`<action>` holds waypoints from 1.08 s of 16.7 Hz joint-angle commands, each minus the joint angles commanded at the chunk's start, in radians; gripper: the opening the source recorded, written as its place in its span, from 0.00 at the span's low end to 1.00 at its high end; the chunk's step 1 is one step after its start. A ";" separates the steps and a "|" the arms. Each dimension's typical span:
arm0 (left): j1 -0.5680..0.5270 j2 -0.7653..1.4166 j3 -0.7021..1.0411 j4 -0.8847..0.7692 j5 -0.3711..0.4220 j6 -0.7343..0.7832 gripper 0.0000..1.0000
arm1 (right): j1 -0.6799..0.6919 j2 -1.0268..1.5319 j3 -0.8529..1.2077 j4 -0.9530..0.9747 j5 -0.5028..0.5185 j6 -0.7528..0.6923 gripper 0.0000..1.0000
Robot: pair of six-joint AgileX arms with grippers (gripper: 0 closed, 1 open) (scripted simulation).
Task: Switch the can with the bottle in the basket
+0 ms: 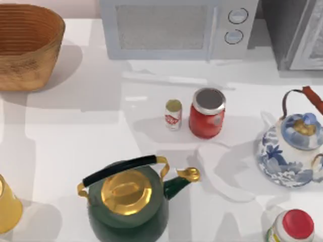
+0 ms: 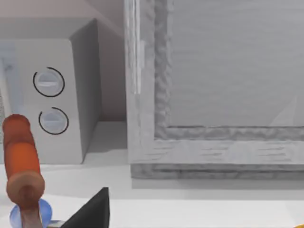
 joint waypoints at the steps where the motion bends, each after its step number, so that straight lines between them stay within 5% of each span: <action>1: -0.004 0.019 0.001 0.018 -0.002 -0.002 0.00 | 0.000 0.000 0.000 0.000 0.000 0.000 1.00; 11: -0.027 0.146 0.003 0.147 -0.021 -0.011 0.00 | 0.000 0.000 0.000 0.000 0.000 0.000 1.00; 18: -0.027 0.146 0.003 0.147 -0.021 -0.011 0.53 | 0.000 0.000 0.000 0.000 0.000 0.000 1.00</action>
